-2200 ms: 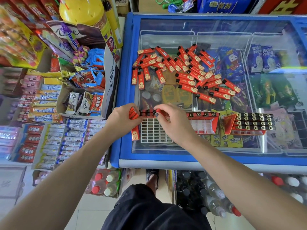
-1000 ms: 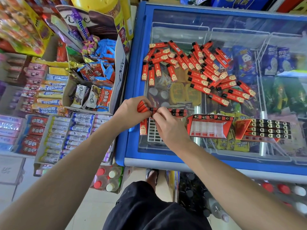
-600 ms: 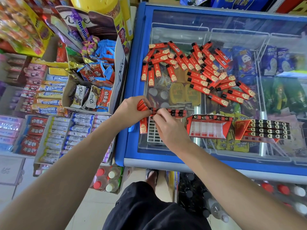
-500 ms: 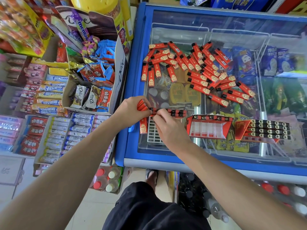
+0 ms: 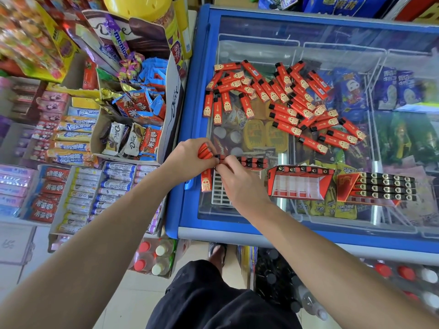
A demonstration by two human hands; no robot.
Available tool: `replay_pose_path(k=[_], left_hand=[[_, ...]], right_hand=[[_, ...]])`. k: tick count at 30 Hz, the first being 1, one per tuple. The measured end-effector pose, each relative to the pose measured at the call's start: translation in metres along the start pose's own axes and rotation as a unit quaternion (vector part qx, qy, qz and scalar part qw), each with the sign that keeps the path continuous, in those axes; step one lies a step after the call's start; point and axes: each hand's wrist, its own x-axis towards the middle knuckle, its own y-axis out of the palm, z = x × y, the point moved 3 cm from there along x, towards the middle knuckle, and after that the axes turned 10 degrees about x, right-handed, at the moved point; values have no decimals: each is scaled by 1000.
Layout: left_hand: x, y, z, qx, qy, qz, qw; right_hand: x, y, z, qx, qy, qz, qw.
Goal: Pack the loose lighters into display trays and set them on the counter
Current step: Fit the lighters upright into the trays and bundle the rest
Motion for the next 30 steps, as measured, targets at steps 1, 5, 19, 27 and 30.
replay_pose_path(k=[1, 5, 19, 27, 30], left_hand=[[0, 0, 0, 4, 2, 0, 1000], [-3, -5, -7, 9, 14, -22, 1000], [1, -12, -39, -80, 36, -68, 994], [-5, -14, -40, -161, -9, -53, 985], [-6, -14, -31, -134, -28, -57, 989]], right_hand=[[1, -1, 0, 4, 0, -7, 1000], [1, -10, 2, 53, 19, -40, 998], [18, -47, -4, 448, 305, 26, 840], [9, -51, -13, 437, 301, 14, 847], [1, -53, -18, 395, 275, 0, 876]])
